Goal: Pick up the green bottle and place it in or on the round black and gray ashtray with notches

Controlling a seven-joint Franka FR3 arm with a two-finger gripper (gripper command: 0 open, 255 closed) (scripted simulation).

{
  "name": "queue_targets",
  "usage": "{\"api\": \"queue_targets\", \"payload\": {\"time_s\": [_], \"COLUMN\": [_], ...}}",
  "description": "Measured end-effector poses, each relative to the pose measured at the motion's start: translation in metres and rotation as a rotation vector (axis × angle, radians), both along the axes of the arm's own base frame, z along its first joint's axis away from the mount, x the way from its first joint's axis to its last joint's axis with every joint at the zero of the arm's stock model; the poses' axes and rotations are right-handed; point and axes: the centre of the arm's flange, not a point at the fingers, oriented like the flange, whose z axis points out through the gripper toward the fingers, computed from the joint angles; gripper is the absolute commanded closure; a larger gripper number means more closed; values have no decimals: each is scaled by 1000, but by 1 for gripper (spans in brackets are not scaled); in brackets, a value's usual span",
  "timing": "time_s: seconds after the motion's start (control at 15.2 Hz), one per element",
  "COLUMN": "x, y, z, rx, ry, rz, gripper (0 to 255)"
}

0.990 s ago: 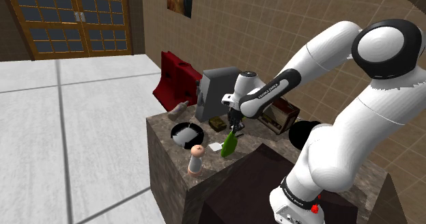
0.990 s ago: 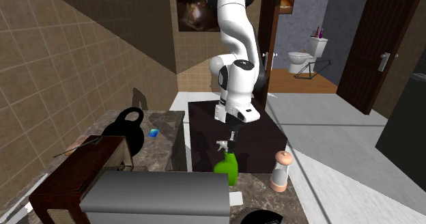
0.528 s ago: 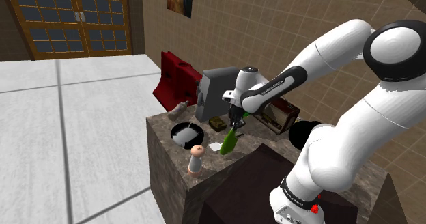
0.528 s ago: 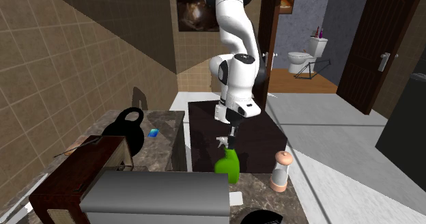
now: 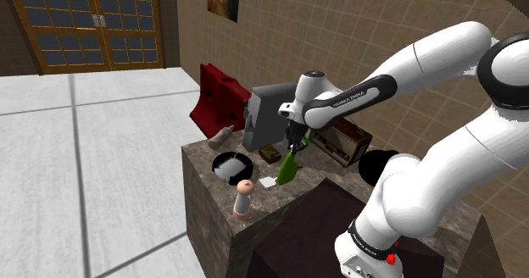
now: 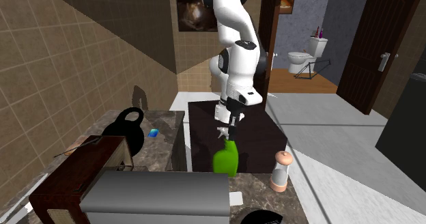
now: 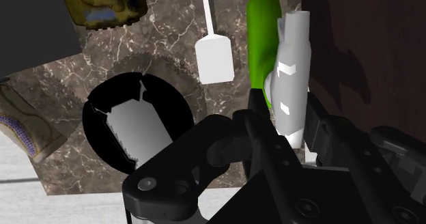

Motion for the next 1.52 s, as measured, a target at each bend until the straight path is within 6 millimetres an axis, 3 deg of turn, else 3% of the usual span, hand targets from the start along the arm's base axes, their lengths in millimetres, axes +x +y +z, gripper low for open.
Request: {"api": "queue_targets", "payload": {"time_s": [0.66,0.86,1.52], "x": [-1,24,142], "y": [-1,7,43], "z": [53,65,107], "rx": [0,-1,-1], "ry": [0,0,0], "rz": [0,0,0], "gripper": [255,255,255]}}
